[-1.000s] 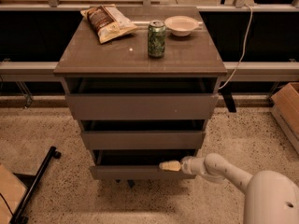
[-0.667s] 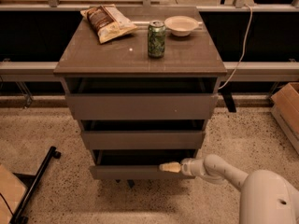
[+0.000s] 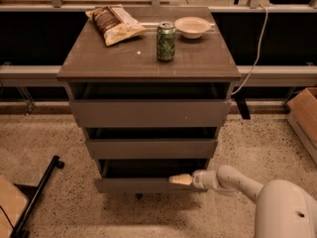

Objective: Open bottom drawer

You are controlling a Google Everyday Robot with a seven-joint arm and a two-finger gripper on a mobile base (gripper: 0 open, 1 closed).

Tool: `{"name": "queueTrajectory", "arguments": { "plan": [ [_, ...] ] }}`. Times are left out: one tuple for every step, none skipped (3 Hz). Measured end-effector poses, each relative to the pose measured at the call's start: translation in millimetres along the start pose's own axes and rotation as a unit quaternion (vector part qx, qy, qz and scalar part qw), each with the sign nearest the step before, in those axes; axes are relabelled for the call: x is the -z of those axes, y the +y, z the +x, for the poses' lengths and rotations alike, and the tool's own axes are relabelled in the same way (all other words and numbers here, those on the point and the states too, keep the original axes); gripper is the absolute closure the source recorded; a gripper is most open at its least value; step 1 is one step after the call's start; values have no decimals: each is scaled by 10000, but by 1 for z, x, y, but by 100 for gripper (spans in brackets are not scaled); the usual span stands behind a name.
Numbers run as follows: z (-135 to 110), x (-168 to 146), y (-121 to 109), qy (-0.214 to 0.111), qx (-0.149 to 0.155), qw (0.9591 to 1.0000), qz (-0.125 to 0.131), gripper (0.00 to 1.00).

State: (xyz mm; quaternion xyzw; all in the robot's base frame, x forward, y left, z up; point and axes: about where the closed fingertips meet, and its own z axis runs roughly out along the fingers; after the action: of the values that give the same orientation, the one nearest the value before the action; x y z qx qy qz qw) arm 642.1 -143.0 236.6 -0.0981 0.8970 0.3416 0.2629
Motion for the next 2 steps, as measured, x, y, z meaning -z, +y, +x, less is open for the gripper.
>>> {"name": "queueTrajectory", "arguments": {
  "plan": [
    [-1, 1, 1, 0, 0, 10000, 0, 20],
    [-1, 1, 1, 0, 0, 10000, 0, 51]
  ]
}}
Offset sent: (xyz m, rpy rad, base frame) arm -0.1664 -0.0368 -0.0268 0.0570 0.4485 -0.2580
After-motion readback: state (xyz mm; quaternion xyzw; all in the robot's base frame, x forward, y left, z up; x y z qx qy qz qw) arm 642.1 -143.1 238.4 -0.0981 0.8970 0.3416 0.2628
